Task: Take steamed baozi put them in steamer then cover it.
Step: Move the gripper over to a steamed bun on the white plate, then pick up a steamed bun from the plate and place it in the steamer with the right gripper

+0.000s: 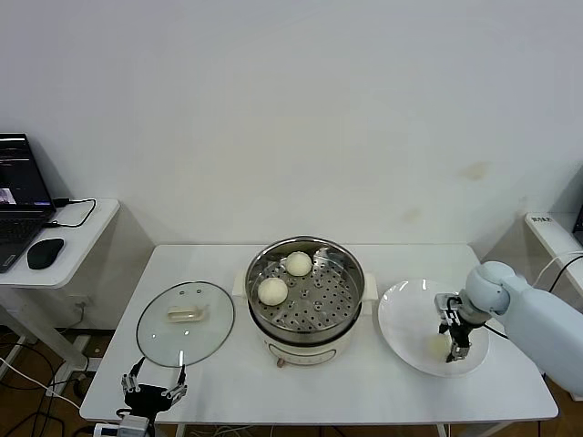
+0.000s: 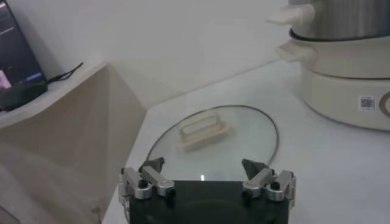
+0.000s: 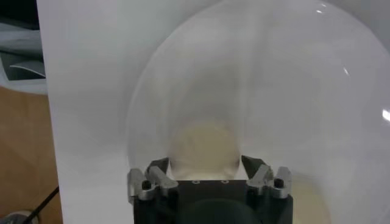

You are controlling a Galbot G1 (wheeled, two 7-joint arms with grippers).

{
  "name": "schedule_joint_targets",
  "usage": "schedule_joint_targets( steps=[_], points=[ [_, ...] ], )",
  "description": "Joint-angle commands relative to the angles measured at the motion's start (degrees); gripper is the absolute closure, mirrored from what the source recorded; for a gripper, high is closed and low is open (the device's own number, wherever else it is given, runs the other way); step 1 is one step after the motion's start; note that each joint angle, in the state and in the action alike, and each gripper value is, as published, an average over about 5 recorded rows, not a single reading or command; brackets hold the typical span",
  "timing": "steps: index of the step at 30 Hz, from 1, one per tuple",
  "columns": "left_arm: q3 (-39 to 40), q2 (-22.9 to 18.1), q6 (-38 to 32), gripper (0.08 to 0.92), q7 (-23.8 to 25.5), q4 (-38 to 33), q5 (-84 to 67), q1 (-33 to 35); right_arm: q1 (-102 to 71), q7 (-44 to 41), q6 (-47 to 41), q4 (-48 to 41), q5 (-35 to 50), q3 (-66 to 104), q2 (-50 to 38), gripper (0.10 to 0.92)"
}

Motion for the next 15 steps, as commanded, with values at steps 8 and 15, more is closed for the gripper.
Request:
schedule_joint_targets(
  steps=[8,15],
  points=[
    [0.1,-0.1,-0.1,0.177,-0.1,-0.2,-0.1,-0.6,11.1,-1.2,-1.3,2.9,6.8,-3.3,-3.2,0.465],
    [-0.4,0.2,-0.8,0.177,-1.0,0.0,0.5,-1.2,31.4,-5.1,-0.7,3.4,16.6,-13.0,-1.0,0.462]
  ],
)
